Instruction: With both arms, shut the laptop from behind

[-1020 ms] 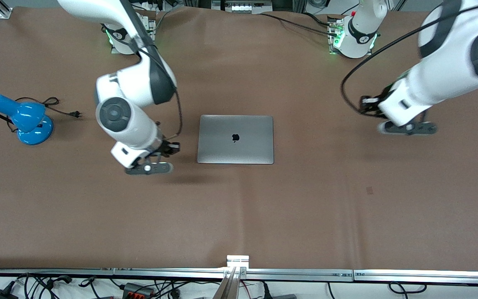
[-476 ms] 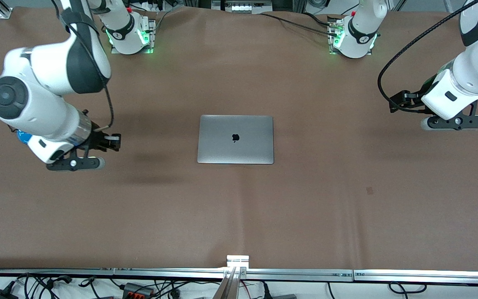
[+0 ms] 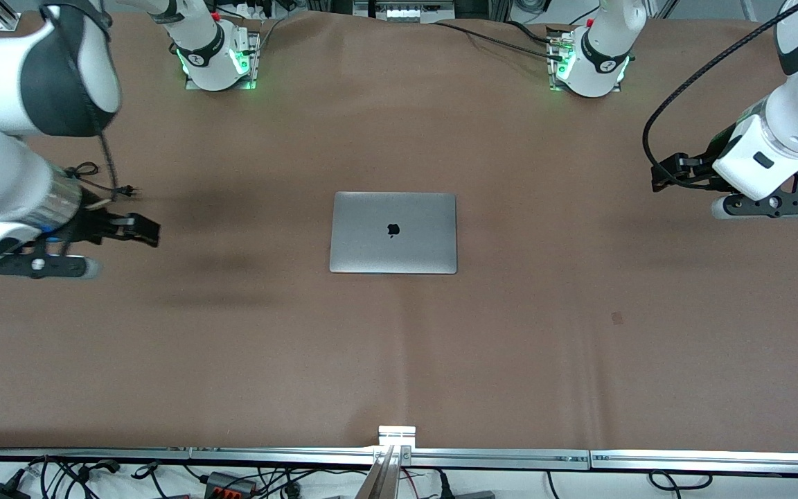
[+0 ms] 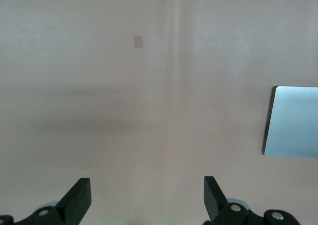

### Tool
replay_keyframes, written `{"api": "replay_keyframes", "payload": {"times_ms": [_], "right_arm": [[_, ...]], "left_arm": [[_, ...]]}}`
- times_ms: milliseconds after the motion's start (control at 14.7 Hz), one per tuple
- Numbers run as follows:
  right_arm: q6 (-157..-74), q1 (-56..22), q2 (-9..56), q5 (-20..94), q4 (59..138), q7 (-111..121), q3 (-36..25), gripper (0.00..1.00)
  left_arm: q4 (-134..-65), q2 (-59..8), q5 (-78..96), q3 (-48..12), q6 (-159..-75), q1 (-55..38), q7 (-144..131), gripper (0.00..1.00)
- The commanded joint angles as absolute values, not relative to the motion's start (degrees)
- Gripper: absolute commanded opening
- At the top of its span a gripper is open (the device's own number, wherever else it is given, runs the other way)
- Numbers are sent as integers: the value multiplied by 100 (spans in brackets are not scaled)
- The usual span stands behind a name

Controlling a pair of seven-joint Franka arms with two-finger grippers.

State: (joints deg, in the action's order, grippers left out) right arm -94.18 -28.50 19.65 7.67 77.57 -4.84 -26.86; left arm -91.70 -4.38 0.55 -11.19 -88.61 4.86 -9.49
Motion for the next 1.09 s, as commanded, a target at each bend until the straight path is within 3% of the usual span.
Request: {"api": "replay_keyframes", "payload": {"times_ms": [0, 136, 408, 680, 1020], "right_arm": [[-9255, -1728, 1812, 721, 7471, -150, -1807, 100], [-9272, -874, 1741, 721, 7479, -141, -1110, 100], [-9272, 8, 1521, 125, 7532, -158, -186, 100], [-9299, 9, 1354, -8, 7820, 113, -202, 100], [-9879, -9, 142, -35, 9613, 123, -202, 100]], "left_arm": [[-9290, -246, 167, -1099, -8677, 554, -652, 100], [-9299, -141, 158, -881, -8648, 405, -694, 100], [-9325, -176, 158, -659, -8754, 237, -694, 100], [-9273, -246, 150, -694, -8745, 246, -642, 100], [-9272, -255, 158, -721, -8736, 264, -642, 100]]}}
